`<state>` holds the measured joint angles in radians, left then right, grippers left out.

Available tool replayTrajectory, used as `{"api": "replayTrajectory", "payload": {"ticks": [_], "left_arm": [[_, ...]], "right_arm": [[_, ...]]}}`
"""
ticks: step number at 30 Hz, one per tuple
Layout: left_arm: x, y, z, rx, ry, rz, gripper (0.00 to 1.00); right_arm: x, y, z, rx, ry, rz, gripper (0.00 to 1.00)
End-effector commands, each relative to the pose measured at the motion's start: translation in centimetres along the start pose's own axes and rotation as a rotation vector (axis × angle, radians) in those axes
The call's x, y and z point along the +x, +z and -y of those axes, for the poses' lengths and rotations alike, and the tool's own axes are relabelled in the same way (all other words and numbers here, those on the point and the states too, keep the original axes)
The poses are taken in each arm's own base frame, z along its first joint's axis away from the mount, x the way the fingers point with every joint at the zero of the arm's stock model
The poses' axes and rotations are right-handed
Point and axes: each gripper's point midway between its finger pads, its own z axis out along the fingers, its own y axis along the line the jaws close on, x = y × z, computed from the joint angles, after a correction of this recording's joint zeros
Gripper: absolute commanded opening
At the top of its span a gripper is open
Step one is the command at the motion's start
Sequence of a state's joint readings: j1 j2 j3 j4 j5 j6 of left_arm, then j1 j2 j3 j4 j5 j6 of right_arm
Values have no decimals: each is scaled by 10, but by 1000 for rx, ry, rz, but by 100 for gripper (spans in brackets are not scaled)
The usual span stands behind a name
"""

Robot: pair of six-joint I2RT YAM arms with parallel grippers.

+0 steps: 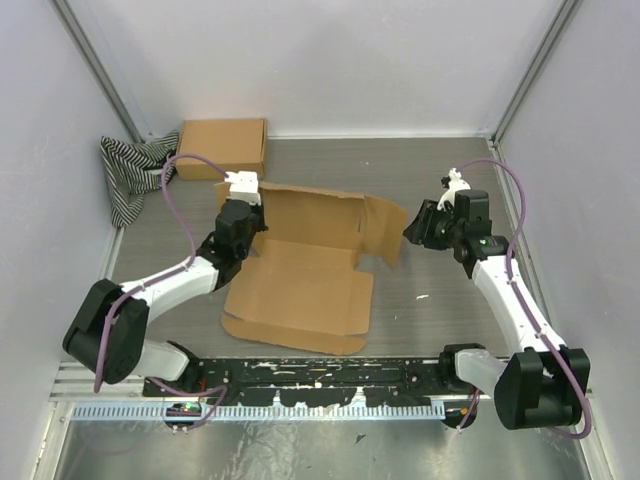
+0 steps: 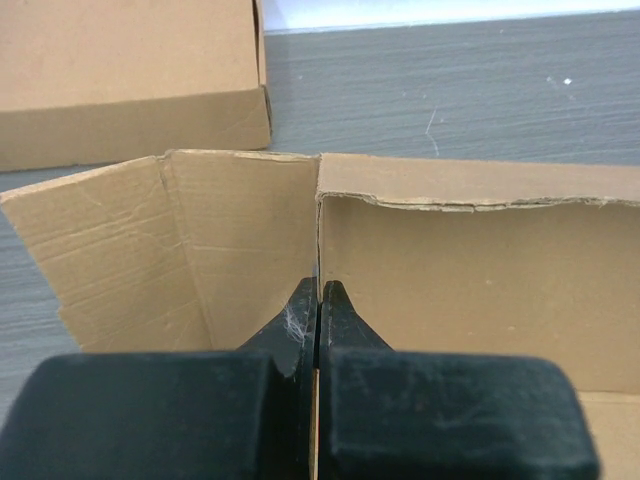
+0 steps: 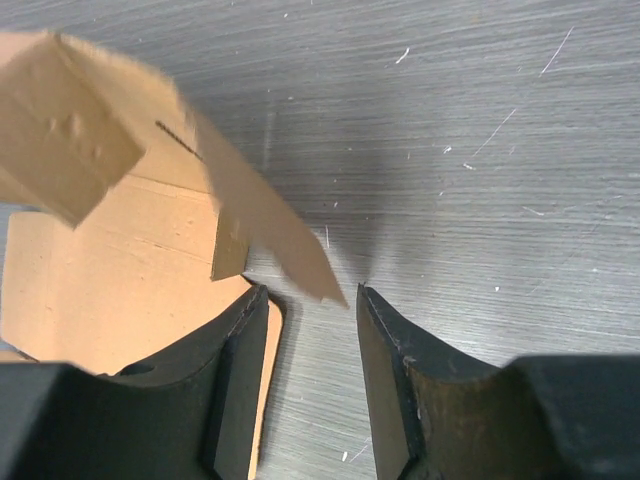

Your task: Fold the paper box

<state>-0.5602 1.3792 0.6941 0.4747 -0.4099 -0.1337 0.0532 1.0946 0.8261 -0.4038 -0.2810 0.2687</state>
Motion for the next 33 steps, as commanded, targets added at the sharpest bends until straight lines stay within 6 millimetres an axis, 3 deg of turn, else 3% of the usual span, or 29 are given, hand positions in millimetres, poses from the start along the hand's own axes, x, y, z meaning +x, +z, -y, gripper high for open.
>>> {"api": "replayTrajectory", "payload": {"ticks": [1, 8, 11, 16, 20, 23, 28, 33], "left_arm": [[17, 2, -4, -36, -6, -53, 0], [17, -2, -5, -21, 1, 4, 0], [15, -9, -7, -16, -10, 21, 0], [9, -17, -14, -32, -19, 55, 0], [8, -23, -18, -35, -41, 85, 0], [8, -26, -19, -36, -50, 98, 0], [9, -26, -18, -30, -60, 98, 0], [13, -25, -18, -31, -67, 87, 0]], "right_arm": [[4, 1, -14, -77, -22, -11, 46], [7, 9, -48, -168, -125, -13, 49], [-8, 8, -40, -93, -132, 50, 48], [-55, -2, 0, 161, -78, 217, 47], [-65, 16, 31, 267, -42, 189, 46], [-61, 41, 40, 244, -50, 139, 45], [-51, 75, 33, 125, -55, 68, 43], [-46, 74, -4, -82, -73, 55, 42]]}}
